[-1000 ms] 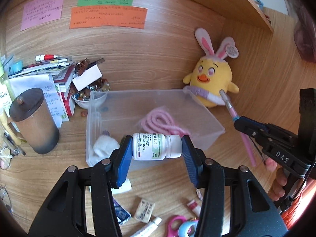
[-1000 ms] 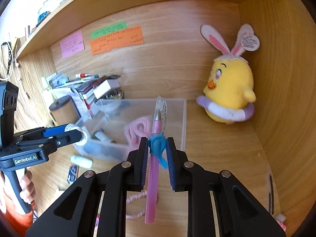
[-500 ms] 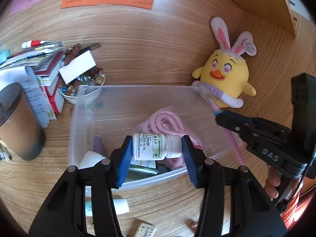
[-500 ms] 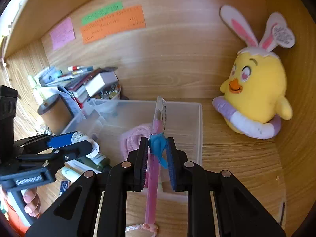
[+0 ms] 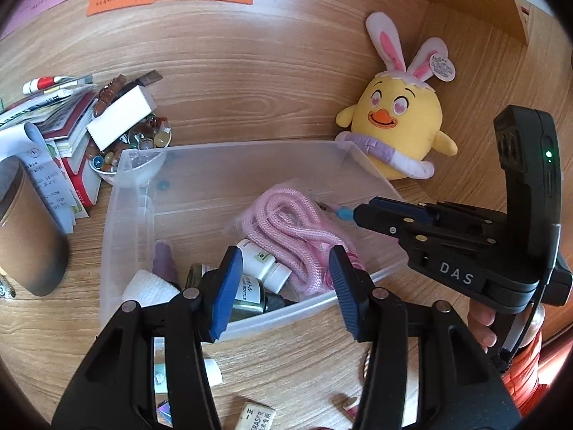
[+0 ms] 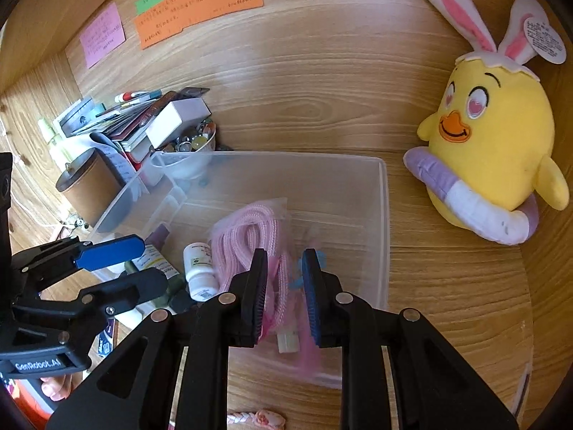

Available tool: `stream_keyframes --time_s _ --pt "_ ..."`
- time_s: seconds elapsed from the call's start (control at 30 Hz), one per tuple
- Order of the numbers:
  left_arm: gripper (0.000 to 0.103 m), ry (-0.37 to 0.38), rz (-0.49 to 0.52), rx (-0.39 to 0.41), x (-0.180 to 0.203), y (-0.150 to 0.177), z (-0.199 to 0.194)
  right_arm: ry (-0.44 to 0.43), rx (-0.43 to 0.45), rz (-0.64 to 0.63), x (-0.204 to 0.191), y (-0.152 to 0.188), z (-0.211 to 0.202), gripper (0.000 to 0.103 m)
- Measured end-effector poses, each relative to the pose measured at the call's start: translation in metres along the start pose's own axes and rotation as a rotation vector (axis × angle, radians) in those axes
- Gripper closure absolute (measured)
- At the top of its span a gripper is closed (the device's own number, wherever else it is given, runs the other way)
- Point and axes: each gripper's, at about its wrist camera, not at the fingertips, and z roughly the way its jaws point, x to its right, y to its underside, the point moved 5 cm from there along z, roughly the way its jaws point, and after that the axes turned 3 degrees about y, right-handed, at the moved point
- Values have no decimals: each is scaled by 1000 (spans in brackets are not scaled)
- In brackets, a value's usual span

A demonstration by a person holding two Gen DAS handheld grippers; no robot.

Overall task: Organize objects
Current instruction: 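Lower the pill bottle and pink pen into the clear box, open both grippers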

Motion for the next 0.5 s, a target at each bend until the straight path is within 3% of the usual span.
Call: stream_keyframes --time_s 0.17,0.5 --pt "45 -21 16 30 5 0 -13 17 39 -22 -3 3 -21 80" --pt "34 -82 47 94 4 8 -51 25 127 -67 -16 19 -68 49"
